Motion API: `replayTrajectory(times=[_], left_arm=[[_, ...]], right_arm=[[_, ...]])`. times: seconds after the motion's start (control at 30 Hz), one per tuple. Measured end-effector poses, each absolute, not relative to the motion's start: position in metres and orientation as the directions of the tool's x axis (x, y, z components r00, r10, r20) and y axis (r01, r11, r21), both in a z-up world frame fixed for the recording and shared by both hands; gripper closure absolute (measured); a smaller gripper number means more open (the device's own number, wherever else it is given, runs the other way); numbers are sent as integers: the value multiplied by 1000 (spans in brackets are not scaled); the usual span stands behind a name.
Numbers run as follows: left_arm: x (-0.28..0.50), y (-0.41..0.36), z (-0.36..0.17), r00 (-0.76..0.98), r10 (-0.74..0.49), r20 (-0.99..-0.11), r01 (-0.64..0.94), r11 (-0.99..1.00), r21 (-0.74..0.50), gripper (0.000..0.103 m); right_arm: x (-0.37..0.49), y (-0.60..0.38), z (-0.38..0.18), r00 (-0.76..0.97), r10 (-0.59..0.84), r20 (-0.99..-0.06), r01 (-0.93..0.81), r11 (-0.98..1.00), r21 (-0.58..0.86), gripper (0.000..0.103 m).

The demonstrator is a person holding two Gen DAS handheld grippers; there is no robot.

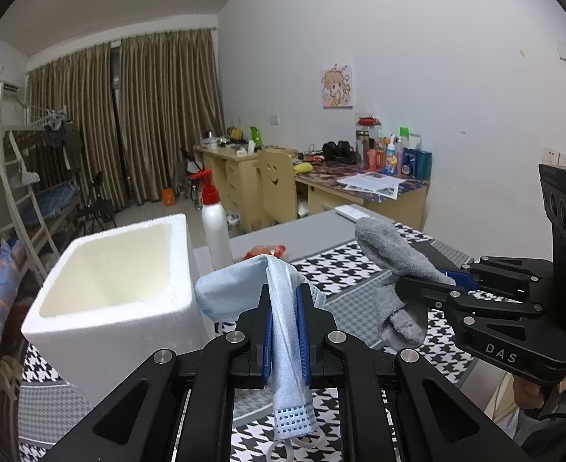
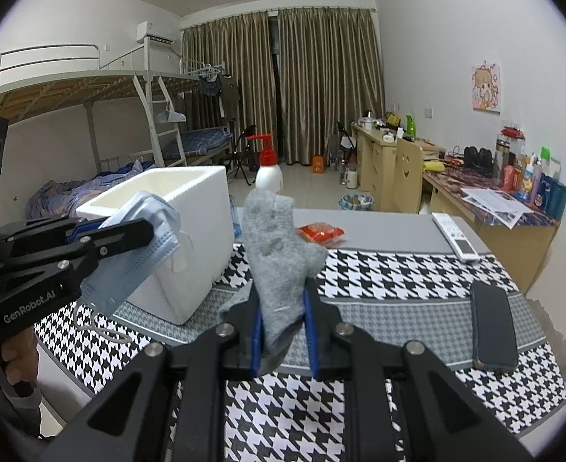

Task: Organize soft objects
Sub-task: 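Carry the mask and sock with both grippers over the white foam box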

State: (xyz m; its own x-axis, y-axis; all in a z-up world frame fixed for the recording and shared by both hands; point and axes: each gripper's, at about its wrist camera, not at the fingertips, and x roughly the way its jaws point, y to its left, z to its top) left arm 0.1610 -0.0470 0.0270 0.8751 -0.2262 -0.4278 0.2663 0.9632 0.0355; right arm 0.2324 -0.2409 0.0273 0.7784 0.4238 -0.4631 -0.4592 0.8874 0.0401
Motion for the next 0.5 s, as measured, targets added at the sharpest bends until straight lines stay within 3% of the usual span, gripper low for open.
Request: replayTrajectory(times=[0.5], left_arm=[[165,-49,46,902,-220,-373,257,965,51,91]], right_arm=[[239,-238,46,796,435,-420,-468,883,29,81]])
